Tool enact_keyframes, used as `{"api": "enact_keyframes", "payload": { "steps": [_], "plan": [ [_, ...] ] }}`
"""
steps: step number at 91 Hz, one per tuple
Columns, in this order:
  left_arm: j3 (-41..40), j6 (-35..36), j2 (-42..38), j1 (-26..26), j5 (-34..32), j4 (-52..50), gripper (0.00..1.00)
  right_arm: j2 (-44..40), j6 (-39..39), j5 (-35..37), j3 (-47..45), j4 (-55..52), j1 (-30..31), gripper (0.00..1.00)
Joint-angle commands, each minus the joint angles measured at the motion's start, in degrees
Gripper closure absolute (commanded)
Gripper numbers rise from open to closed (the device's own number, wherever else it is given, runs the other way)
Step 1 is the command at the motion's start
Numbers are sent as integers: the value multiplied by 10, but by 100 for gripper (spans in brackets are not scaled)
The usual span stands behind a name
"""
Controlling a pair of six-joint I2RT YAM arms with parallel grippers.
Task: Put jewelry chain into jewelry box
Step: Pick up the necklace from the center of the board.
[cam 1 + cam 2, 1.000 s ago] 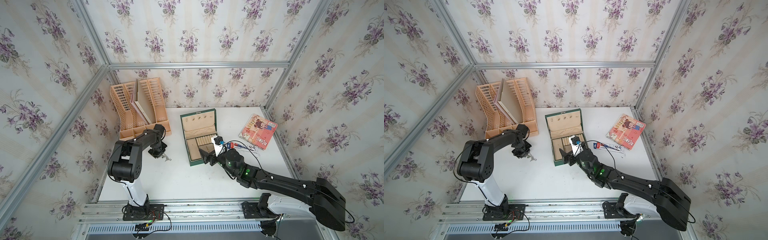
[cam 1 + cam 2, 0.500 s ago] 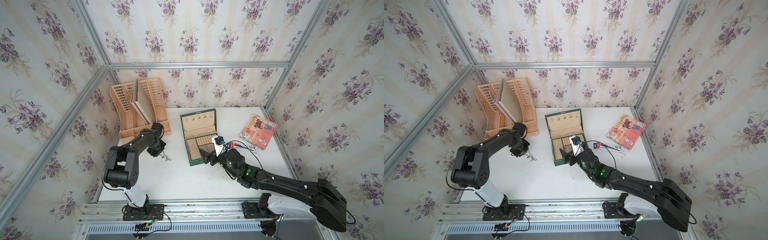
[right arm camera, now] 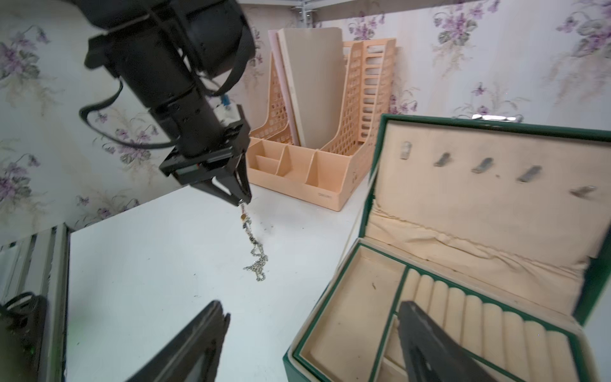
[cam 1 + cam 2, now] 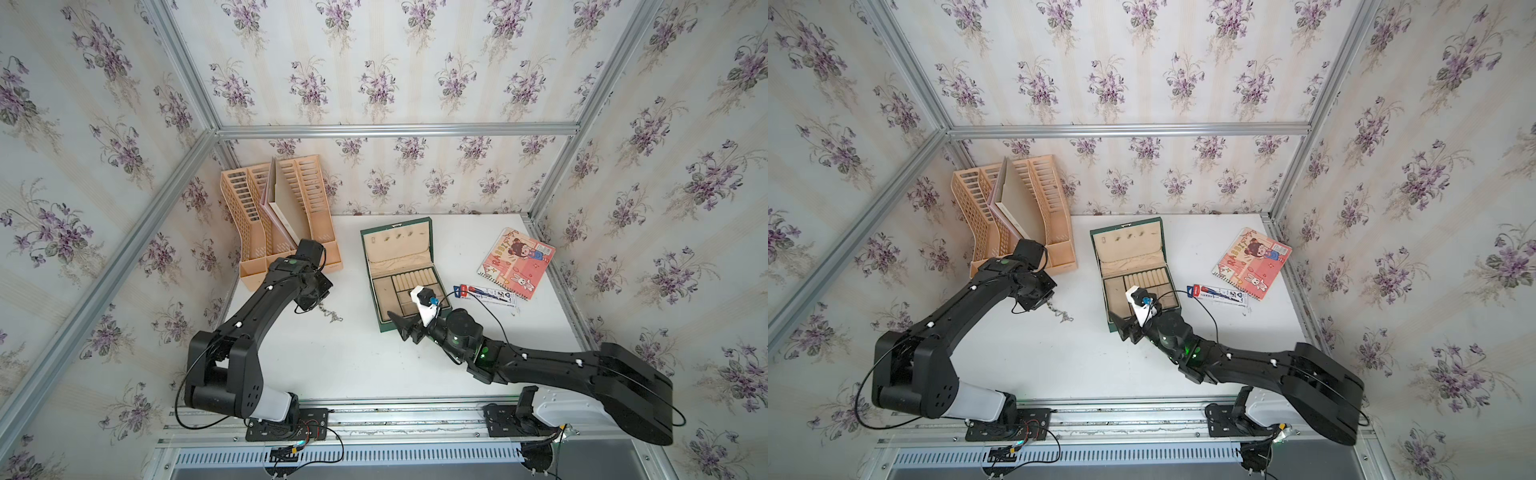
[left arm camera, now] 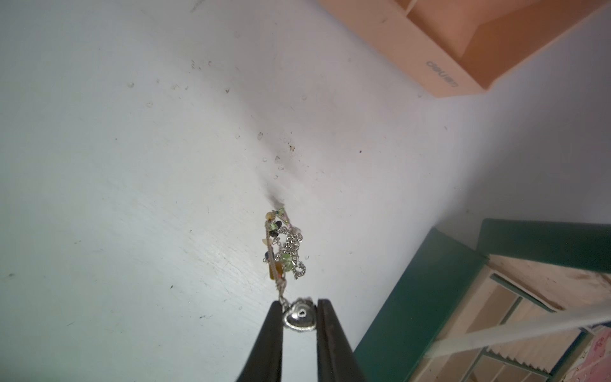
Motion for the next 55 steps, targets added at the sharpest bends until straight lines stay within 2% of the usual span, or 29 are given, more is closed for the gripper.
{"api": "enact_keyframes", "payload": {
  "steps": [1,8,15,32,55],
  "plan": [
    [8,17,-19,-6,7,-29,99,86,-89,-35,-8,272,7,16],
    [14,20,-35,-11,6,-40,99,157,-119,-39,7,376,8,17],
    [19,23,-52,-16,6,-50,99,225,-129,-55,41,415,8,18],
    [29,27,-78,-24,5,-67,99,351,-84,-98,137,443,9,23],
    [40,29,-92,-31,7,-78,98,463,-64,-104,242,439,26,24]
  ]
}}
